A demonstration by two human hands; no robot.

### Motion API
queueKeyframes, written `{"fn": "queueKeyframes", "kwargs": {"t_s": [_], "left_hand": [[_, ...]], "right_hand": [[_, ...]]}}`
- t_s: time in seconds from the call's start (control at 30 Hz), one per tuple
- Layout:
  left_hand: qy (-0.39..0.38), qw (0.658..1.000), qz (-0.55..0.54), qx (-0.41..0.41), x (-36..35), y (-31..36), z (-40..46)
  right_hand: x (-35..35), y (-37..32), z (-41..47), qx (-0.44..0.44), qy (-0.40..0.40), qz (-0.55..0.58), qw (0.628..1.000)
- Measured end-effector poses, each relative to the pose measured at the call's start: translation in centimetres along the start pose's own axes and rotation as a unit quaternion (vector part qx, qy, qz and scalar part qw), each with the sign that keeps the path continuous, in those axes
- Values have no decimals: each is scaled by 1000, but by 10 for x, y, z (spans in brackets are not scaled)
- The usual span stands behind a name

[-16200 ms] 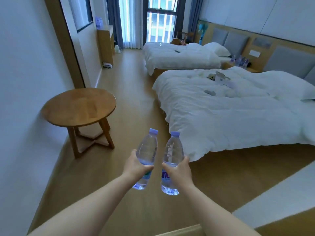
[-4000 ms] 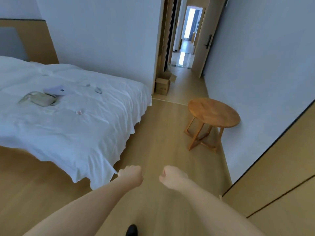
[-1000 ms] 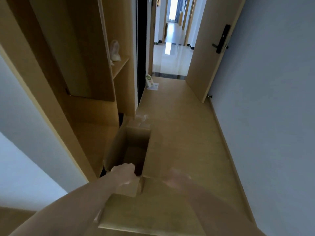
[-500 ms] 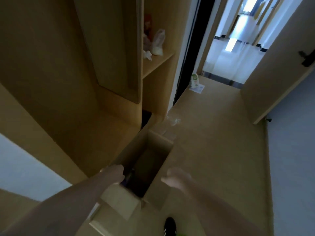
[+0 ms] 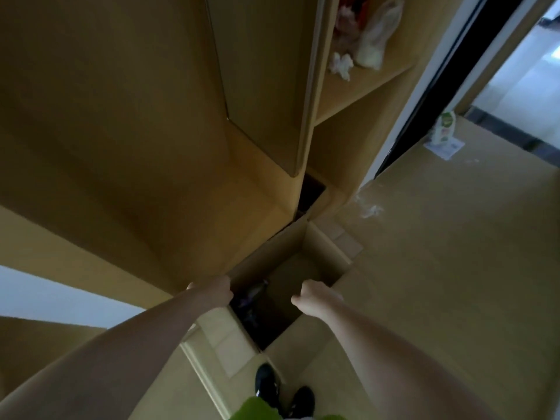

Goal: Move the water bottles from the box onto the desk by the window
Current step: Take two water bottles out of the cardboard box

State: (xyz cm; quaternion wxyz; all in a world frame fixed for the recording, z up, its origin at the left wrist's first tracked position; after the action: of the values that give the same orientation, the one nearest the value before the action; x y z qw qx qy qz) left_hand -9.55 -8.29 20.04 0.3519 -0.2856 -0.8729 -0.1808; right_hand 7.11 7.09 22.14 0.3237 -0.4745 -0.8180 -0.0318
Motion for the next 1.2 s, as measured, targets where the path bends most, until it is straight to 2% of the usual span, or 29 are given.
{"fn": "queueKeyframes", "kwargs": {"t_s": [0.33,0.57,0.83,1.0,1.2], "left_hand": [[-33,992,-106,66,-7,-14,52],[-44,969,-186,156,-66,-20,105],[-73,901,-348,248,-199,14,200],[-67,839,-453,295,-298,10,273],[-34,756,-522,394,-410,-22,336]], "right_hand": [[13,-31,91,29,-66,-100,992],[-27,-33,197,66,-123,-167,976],[-97,-5,319,104,-179,-111,972],[-172,16,413,91,-177,-70,977],[-283,43,498,75,-197,-45,977]]}}
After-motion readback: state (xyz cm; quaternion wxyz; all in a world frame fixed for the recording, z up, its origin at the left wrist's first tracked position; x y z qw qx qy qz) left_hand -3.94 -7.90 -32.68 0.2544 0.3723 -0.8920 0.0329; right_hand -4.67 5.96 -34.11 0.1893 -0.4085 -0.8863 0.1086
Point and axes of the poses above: each hand's wrist, its own z-axis towards the middle knuckle, its own x-axis out of the back of the hand, y = z × x, the point moved 9 cm from there along z, towards the middle knuckle, and after that the axes turned 2 degrees about z, right-handed, at the moved point
